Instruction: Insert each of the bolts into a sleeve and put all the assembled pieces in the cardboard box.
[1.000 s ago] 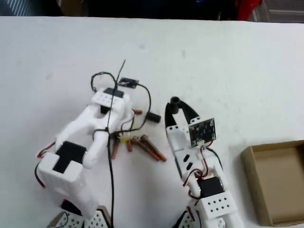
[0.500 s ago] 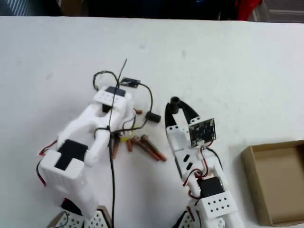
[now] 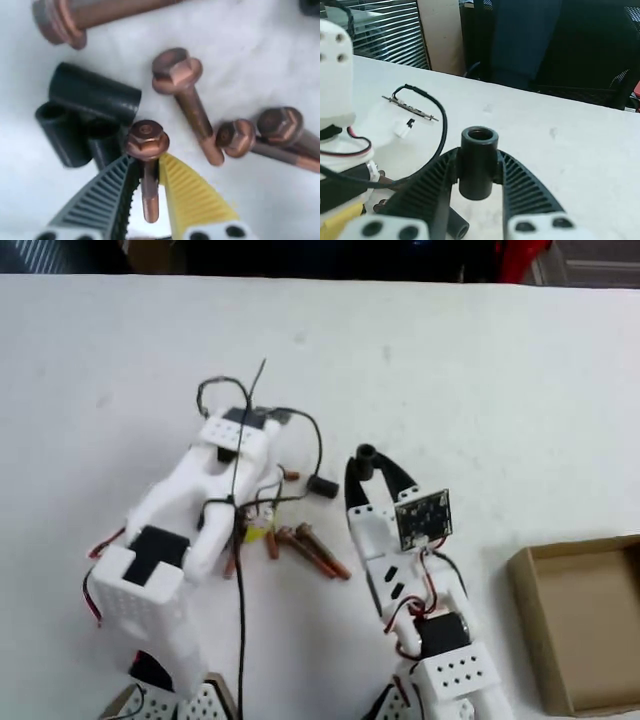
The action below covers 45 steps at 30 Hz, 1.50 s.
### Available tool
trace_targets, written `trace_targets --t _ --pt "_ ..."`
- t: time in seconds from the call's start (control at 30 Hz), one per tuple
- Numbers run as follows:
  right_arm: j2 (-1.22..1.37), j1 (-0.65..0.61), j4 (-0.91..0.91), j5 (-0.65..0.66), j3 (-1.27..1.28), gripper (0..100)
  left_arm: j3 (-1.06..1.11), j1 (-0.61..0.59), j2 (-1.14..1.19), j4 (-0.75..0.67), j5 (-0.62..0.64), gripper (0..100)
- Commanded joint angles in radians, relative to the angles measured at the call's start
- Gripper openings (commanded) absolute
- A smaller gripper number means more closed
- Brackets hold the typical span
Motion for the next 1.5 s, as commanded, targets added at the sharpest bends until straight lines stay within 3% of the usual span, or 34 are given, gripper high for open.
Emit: trace_targets --t 0.0,0.23,0.6,0.8,1.17,1.47 --pt "-0.010 -0.015 -0.016 -0.011 0.009 1.7 -0.167 -0.005 -0.015 0.175 0.002 2" --pt "-0.010 -0.079 -0.016 -0.012 0.009 1.7 -0.270 -0.007 -0.114 0.281 0.002 2" --pt "-0.010 -0.091 -0.024 -0.012 0.009 1.7 -0.058 -0.033 -0.619 0.272 0.002 2" --pt "-0.010 -0.197 -0.019 -0.012 0.009 1.7 0.011 -0.079 -0.835 0.224 0.000 2" --pt "-0.010 -0.348 -0.022 -0.012 0.009 1.7 0.384 -0.079 -1.317 -0.091 0.000 2" --pt "-0.010 -0.360 -0.024 -0.012 0.009 1.7 0.629 -0.071 -1.650 -0.410 0.000 2"
